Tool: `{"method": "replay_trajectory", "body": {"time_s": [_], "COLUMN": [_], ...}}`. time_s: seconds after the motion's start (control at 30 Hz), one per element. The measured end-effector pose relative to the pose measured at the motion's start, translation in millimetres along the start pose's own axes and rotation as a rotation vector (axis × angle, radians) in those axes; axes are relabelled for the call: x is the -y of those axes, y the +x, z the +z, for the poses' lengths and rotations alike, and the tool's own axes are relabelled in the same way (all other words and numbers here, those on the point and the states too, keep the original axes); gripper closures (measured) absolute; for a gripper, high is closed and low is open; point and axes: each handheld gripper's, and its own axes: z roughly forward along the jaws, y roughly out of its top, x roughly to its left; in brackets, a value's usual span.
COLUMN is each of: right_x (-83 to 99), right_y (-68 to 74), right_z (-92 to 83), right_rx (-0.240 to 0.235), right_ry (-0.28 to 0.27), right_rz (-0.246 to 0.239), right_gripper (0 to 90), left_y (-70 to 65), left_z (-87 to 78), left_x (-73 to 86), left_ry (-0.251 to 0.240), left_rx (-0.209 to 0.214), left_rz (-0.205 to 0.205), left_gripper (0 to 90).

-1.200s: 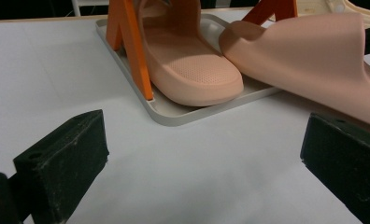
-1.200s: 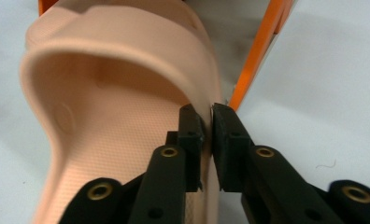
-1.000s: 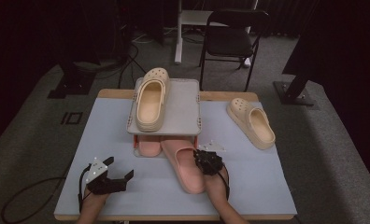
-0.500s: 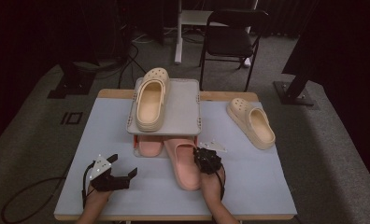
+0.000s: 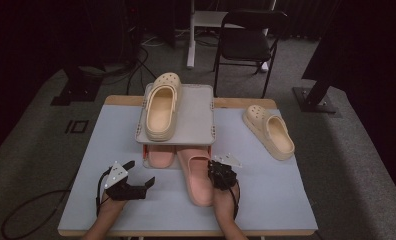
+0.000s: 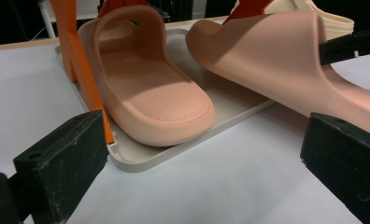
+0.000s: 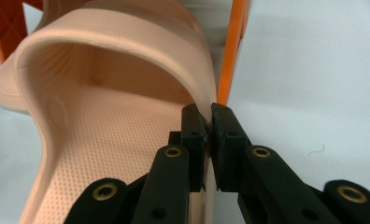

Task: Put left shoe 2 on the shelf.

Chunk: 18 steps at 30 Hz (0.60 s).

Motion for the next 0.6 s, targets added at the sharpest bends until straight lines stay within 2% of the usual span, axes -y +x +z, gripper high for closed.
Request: {"method": "replay_trajectory", "body": {"time_s": [0.13,0.2,0.33,0.4,0.53,0.6], "right_x": [0.4,-0.3,-3.6,-5.5,-4.7,-2.0], "right_y": [4.0,5.5,9.8,9.4,6.3,3.9], "right_z": [5.8,7.9,7.6,4.1,-6.8,-14.0], "right_rx": [0.024,0.007,-0.030,-0.053,-0.107,-0.118], "right_ry": [-0.009,-0.010,-0.011,-0.017,-0.022,-0.031], "right_rz": [0.010,0.022,0.010,0.014,0.010,0.003], "right_gripper": [83.8,80.3,73.6,68.3,63.3,60.6], "left_y": [-0.3,-0.2,-0.2,0.0,0.6,0.6], "left_z": [1.3,1.8,2.1,1.9,1.4,1.9], "left_x": [-0.4,-0.4,-0.1,0.1,0.3,0.6], "left_ry": [0.003,0.002,0.003,0.003,0.004,0.006], "left_rx": [0.002,0.005,0.007,0.007,0.010,0.008], "left_rz": [0.005,0.003,-0.001,-0.002,-0.007,-0.006], "left_gripper": [0.8,0.9,0.9,0.9,0.9,0.9]}}
